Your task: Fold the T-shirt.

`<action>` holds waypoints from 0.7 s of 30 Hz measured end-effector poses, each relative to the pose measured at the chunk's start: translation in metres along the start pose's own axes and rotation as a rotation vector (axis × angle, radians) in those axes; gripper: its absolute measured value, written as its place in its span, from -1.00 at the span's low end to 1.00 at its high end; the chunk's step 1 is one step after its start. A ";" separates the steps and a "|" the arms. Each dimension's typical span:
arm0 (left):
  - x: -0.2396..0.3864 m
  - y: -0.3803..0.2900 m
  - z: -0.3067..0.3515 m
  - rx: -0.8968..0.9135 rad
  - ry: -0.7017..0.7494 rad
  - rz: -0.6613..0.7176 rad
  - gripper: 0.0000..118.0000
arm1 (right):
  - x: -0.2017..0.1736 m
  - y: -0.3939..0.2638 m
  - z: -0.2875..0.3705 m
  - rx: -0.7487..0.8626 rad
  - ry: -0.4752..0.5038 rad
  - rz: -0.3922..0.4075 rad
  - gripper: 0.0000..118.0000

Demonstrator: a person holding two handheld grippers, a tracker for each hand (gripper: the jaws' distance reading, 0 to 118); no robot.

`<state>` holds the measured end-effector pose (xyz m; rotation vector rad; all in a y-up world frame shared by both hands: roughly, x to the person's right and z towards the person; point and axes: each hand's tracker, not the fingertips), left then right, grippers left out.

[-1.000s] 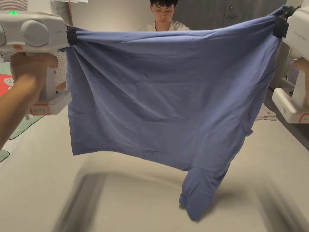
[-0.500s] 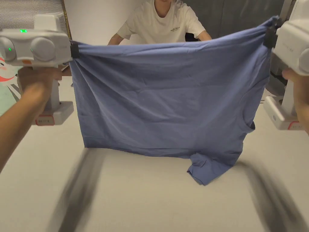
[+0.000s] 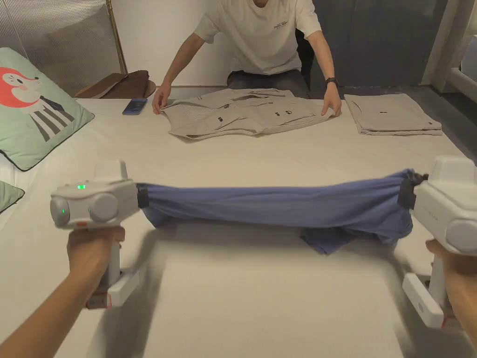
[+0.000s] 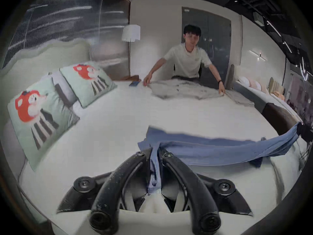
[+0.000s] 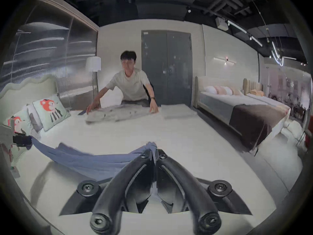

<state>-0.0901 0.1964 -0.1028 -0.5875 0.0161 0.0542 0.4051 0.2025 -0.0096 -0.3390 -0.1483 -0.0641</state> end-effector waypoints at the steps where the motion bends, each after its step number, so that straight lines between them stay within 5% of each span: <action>1: -0.003 -0.013 0.003 -0.017 -0.003 -0.002 -0.93 | 0.002 -0.012 0.007 -0.008 0.003 -0.004 -0.98; 21: -0.070 -0.210 0.180 -0.137 -0.002 0.046 -0.94 | 0.023 -0.163 0.222 -0.189 0.059 -0.065 -0.98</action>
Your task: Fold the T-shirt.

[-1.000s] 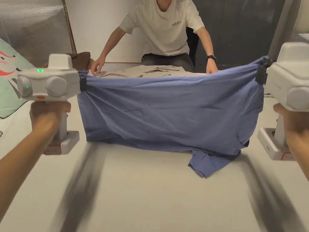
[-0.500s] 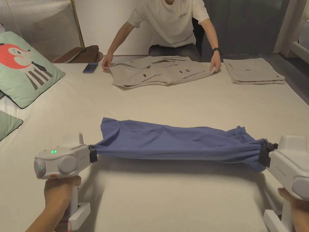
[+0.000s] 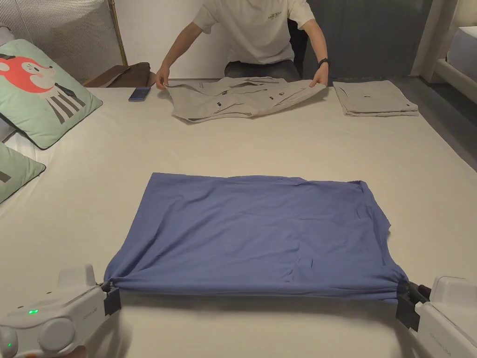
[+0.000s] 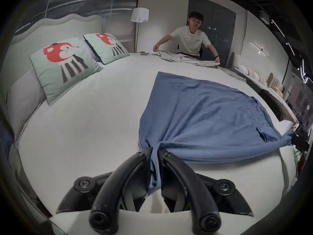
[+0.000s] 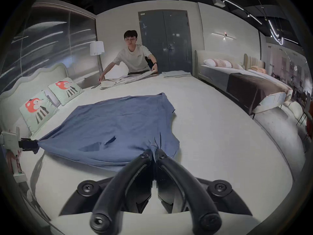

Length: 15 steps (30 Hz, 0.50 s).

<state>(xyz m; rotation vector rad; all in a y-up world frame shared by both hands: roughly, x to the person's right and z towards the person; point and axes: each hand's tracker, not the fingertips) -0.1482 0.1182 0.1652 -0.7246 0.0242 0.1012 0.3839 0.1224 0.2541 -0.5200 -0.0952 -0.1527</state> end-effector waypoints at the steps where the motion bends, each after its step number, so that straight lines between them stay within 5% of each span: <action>1: -0.001 -0.008 0.009 0.000 -0.002 -0.006 -0.94 | 0.000 -0.005 0.008 -0.004 -0.001 -0.003 -0.98; 15: -0.014 -0.092 0.055 -0.070 0.016 -0.028 -0.94 | 0.009 -0.074 0.062 -0.115 -0.035 -0.043 -0.98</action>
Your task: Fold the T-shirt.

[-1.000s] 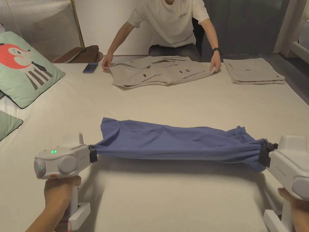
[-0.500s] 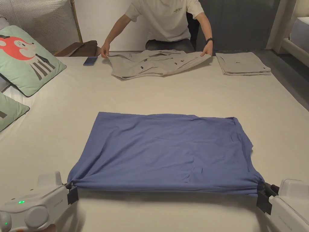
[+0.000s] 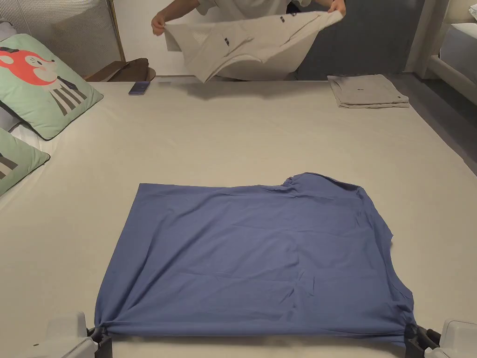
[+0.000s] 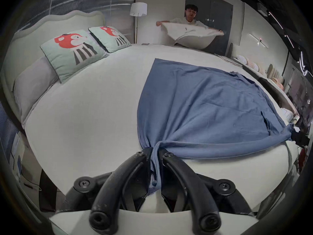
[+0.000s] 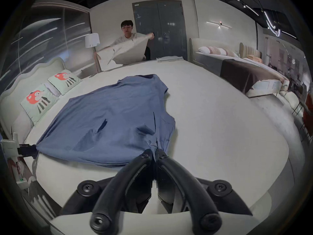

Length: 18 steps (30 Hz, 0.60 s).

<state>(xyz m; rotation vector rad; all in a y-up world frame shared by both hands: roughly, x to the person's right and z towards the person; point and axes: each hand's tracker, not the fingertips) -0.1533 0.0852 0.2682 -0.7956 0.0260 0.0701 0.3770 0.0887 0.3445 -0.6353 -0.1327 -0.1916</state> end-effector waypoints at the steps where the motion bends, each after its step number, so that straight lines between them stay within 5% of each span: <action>1: -0.001 -0.002 -0.002 -0.011 -0.001 0.006 -0.94 | 0.000 -0.003 -0.002 -0.013 -0.005 -0.009 -0.98; 8: 0.002 -0.002 -0.006 -0.045 0.004 0.023 -0.93 | 0.001 -0.012 -0.013 -0.099 -0.030 -0.065 -0.97; 13: 0.004 0.014 0.000 -0.078 0.011 0.060 -0.33 | -0.009 0.008 -0.003 -0.094 -0.047 -0.088 -0.84; 14: 0.006 0.023 0.005 -0.072 0.002 0.084 0.11 | -0.014 0.017 0.000 -0.064 -0.060 -0.076 -0.65; 15: 0.006 0.030 0.008 -0.053 -0.013 0.107 0.64 | -0.016 0.027 0.003 -0.029 -0.076 -0.051 -0.21; 16: 0.008 0.039 0.014 -0.013 -0.024 0.132 0.86 | -0.022 0.039 0.006 0.003 -0.074 -0.038 0.16; 18: 0.016 0.061 0.029 0.104 -0.049 0.157 0.86 | -0.034 0.061 0.014 0.098 -0.051 -0.018 0.74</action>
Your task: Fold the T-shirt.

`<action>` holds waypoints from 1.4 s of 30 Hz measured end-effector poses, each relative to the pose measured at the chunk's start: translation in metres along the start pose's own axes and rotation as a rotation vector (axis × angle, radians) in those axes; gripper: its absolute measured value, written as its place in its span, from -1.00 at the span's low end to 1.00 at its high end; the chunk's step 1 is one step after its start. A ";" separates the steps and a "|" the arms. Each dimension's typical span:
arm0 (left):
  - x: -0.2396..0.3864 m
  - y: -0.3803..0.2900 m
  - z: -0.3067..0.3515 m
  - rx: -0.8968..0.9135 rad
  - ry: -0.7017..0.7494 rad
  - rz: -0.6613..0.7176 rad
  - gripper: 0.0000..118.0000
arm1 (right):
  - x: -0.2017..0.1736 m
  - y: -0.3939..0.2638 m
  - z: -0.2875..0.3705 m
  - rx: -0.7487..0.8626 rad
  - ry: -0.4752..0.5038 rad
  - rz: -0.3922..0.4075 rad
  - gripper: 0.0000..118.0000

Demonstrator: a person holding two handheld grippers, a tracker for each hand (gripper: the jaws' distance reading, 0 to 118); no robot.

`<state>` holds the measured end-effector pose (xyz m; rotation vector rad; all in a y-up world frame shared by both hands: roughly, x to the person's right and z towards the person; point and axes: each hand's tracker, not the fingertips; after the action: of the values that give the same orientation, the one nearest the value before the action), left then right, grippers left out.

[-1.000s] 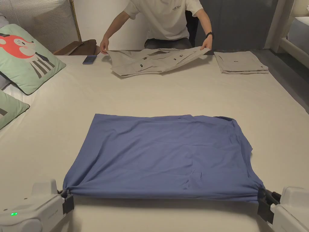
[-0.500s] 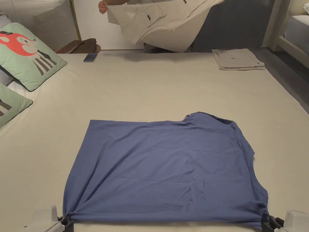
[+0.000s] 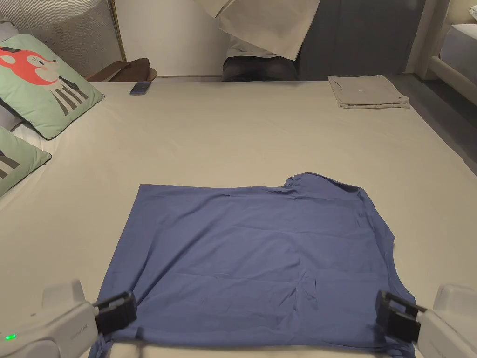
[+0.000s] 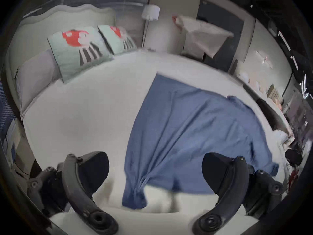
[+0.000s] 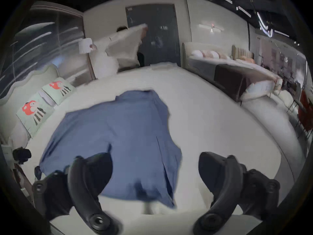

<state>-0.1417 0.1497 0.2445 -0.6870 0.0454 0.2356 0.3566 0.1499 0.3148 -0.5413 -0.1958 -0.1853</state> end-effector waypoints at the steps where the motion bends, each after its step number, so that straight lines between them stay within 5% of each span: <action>1: 0.006 0.010 0.005 0.032 -0.009 -0.001 0.86 | -0.007 0.013 0.005 0.051 0.017 0.007 0.77; 11: 0.077 0.066 0.048 0.459 -0.058 -0.169 0.86 | -0.061 0.081 0.037 0.416 0.045 0.154 0.75; 14: 0.089 0.065 0.046 0.495 -0.036 -0.215 0.83 | -0.070 0.081 0.039 0.461 0.014 0.202 0.47; 15: 0.091 0.064 0.047 0.503 -0.046 -0.220 0.77 | -0.072 0.080 0.040 0.464 0.007 0.210 0.23; 17: 0.093 0.060 0.047 0.524 -0.082 -0.223 0.28 | -0.074 0.079 0.039 0.471 0.008 0.210 -0.25; 19: 0.099 0.058 0.046 0.530 -0.070 -0.238 -0.85 | -0.074 0.079 0.038 0.473 0.015 0.210 -0.91; 20: 0.101 0.057 0.044 0.528 -0.057 -0.258 -0.99 | -0.075 0.078 0.037 0.476 0.011 0.209 -1.00; 31: 0.092 0.054 0.037 0.466 -0.085 -0.256 -1.00 | -0.074 0.076 0.032 0.461 0.007 0.208 -1.00; 42: 0.020 0.019 0.009 0.090 -0.042 -0.224 -1.00 | -0.069 0.066 0.027 0.416 0.015 0.196 -1.00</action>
<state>-0.1267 0.1734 0.2371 -0.5923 -0.0608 0.0321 0.3014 0.2284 0.2892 -0.1433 -0.1596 0.0439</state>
